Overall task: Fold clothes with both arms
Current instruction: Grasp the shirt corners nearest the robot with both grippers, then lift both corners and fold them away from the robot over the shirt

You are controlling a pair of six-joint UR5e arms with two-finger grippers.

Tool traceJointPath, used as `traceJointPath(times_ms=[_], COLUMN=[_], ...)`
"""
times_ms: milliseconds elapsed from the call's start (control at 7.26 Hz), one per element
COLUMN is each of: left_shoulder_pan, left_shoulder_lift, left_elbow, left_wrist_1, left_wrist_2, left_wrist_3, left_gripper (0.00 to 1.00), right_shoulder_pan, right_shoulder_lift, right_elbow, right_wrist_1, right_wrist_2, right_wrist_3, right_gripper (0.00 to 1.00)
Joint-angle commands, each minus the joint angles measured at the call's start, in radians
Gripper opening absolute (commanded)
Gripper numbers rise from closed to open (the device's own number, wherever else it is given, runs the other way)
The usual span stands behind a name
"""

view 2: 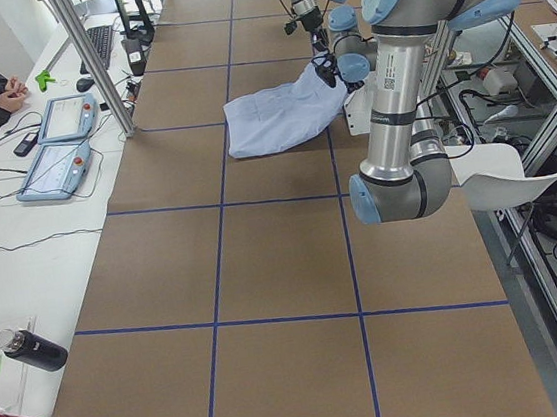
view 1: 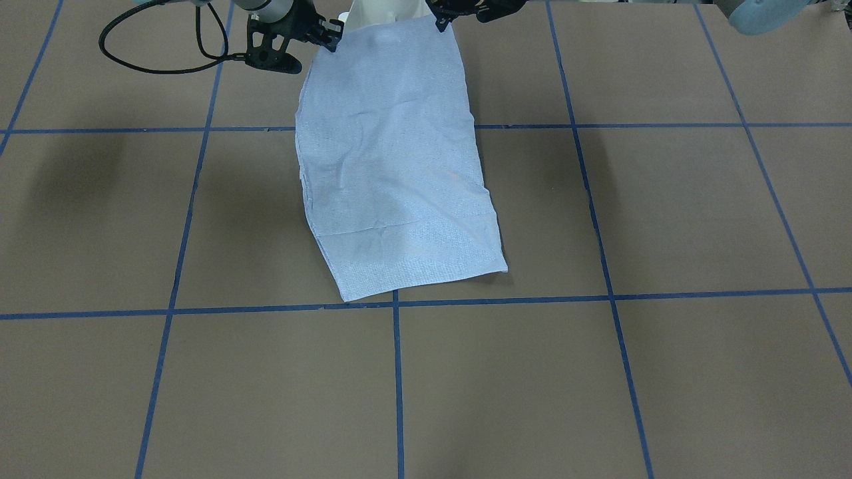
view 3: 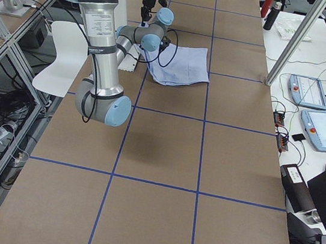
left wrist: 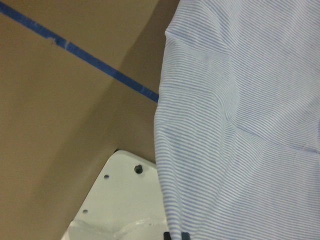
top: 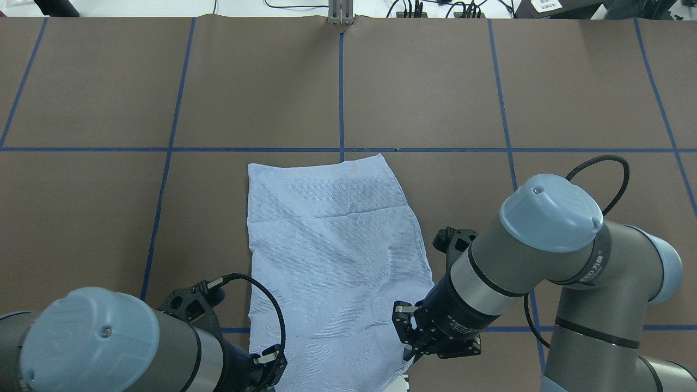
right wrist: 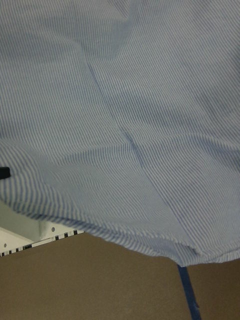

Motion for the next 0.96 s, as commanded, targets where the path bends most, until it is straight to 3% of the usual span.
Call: traceJointPath(times_ms=[0, 138, 551, 826], left_shoulder_pan=[-0.036, -0.123, -0.24, -0.292], left_shoulder_lift=[-0.013, -0.019, -0.036, -0.061], left_elbow=[-0.04, -0.04, -0.02, 0.033], left_wrist_1=[0.046, 0.046, 0.043, 0.045], left_wrist_2=[-0.024, -0.026, -0.038, -0.045], left_wrist_3=[0.01, 0.031, 0.082, 0.168], left_gripper=[0.0, 0.0, 0.0, 0.0], right_shoulder_pan=[0.043, 0.09, 0.23, 0.29], right_shoulder_lift=[0.008, 0.016, 0.094, 0.17], right_elbow=[0.007, -0.008, -0.054, -0.133], right_wrist_1=[0.0, 0.001, 0.008, 0.009], right_wrist_2=[0.01, 0.009, -0.005, -0.008], right_wrist_3=[0.014, 0.009, 0.002, -0.015], right_gripper=[0.0, 0.0, 0.0, 0.0])
